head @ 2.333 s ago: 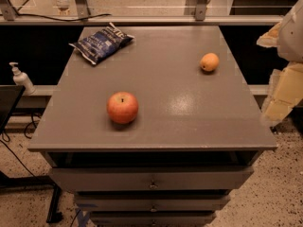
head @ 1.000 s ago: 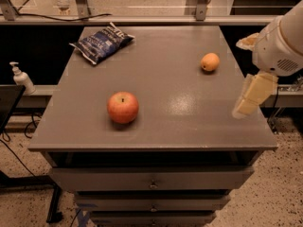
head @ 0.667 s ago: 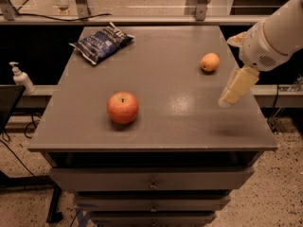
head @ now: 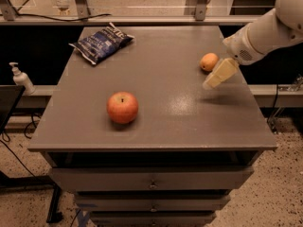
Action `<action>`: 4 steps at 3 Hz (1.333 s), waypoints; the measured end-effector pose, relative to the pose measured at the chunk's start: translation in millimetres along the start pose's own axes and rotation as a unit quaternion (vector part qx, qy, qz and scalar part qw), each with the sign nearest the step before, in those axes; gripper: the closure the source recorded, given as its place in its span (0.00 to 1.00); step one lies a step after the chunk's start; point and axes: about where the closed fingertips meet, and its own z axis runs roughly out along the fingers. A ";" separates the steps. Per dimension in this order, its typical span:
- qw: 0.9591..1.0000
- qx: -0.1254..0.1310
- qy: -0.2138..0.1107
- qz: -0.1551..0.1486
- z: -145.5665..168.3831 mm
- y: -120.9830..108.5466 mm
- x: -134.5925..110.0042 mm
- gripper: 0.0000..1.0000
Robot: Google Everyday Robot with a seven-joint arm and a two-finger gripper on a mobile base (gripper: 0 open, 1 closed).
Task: Move orange near blue chip bag
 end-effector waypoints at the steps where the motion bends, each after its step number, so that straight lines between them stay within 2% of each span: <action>1: 0.999 0.006 -0.017 0.047 25.8 -26.2 4.5 0.00; 2: 0.996 0.009 -0.030 0.082 46.2 -43.4 6.7 0.17; 4: 0.993 0.017 -0.043 0.111 51.1 -60.8 3.8 0.62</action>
Offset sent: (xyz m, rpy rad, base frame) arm 0.0821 -0.0153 -0.0382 0.1860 0.0272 -0.1913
